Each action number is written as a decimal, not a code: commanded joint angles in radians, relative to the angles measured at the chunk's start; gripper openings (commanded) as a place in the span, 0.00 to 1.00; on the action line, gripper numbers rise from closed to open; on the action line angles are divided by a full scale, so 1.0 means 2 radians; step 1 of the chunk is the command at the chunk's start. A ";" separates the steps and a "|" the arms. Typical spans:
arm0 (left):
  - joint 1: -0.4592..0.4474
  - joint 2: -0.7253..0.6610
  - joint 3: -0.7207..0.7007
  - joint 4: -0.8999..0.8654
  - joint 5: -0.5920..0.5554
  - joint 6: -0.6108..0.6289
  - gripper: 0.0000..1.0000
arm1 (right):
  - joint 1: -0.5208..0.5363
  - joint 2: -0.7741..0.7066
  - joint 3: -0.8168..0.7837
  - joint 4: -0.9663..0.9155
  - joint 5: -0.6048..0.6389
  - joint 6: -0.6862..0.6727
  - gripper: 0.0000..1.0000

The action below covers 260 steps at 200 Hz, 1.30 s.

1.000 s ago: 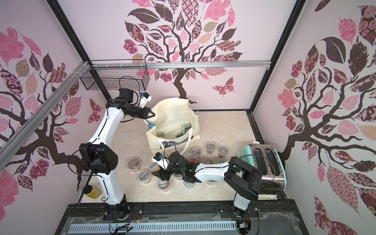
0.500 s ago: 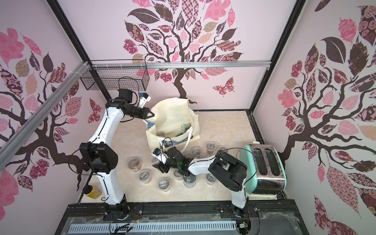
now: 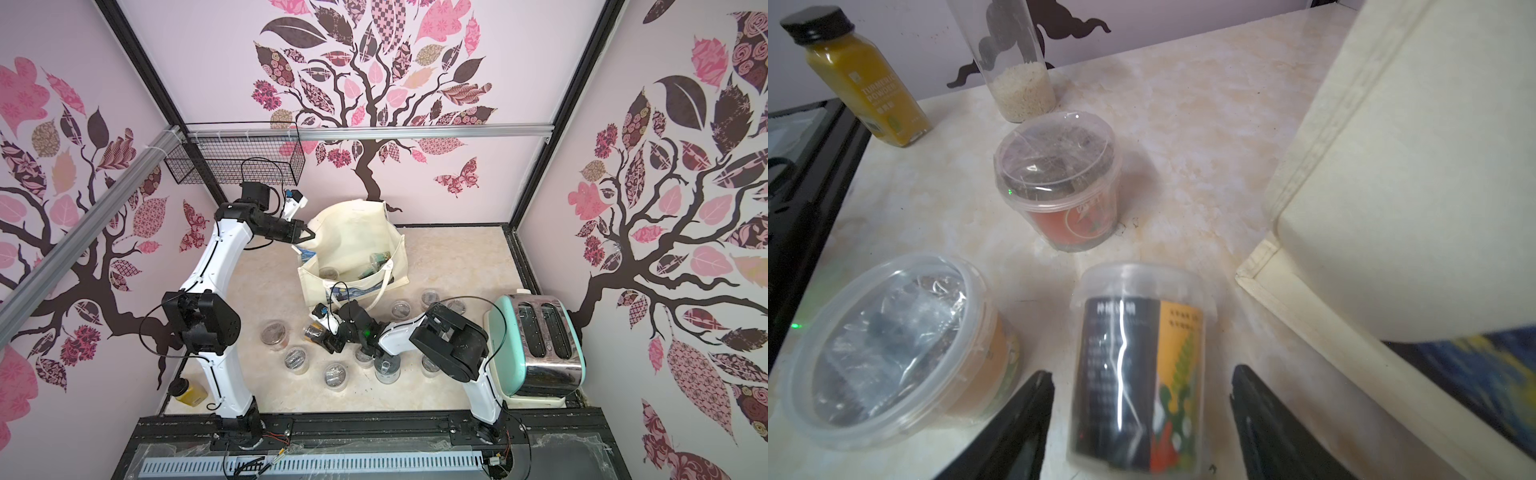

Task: Take out the seed jars from the canvas bag
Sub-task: Place the seed jar at the center of the board, then pick up the seed jar from the canvas bag.

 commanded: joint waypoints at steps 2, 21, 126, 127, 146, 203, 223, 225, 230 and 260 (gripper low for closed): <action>0.002 0.002 -0.007 -0.010 0.003 0.004 0.00 | 0.003 0.019 -0.005 0.018 -0.006 0.009 0.73; 0.002 0.001 -0.004 -0.013 -0.003 0.006 0.00 | 0.002 0.018 -0.003 0.012 -0.003 0.004 0.73; 0.003 -0.007 -0.007 -0.029 0.011 0.026 0.00 | 0.008 -0.150 -0.053 0.004 -0.032 0.065 0.74; 0.003 -0.008 -0.007 -0.028 0.012 0.027 0.00 | 0.009 -0.152 -0.054 0.005 -0.032 0.067 0.74; 0.002 -0.009 -0.007 -0.028 0.018 0.028 0.00 | 0.008 -0.201 -0.072 0.007 -0.029 0.098 0.75; -0.001 -0.028 -0.033 -0.029 0.031 0.039 0.00 | 0.006 -0.317 -0.067 -0.084 0.012 0.132 0.77; -0.005 -0.045 -0.054 -0.027 0.037 0.055 0.00 | -0.005 -0.325 -0.029 -0.136 0.039 0.147 0.78; -0.005 -0.047 -0.057 -0.027 0.038 0.057 0.00 | -0.007 -0.325 -0.025 -0.144 0.040 0.149 0.78; -0.007 -0.052 -0.063 -0.025 0.039 0.063 0.00 | -0.011 -0.322 -0.010 -0.162 0.041 0.151 0.78; -0.027 -0.083 -0.110 -0.026 0.029 0.101 0.00 | -0.024 -0.284 0.094 -0.311 0.108 0.145 0.81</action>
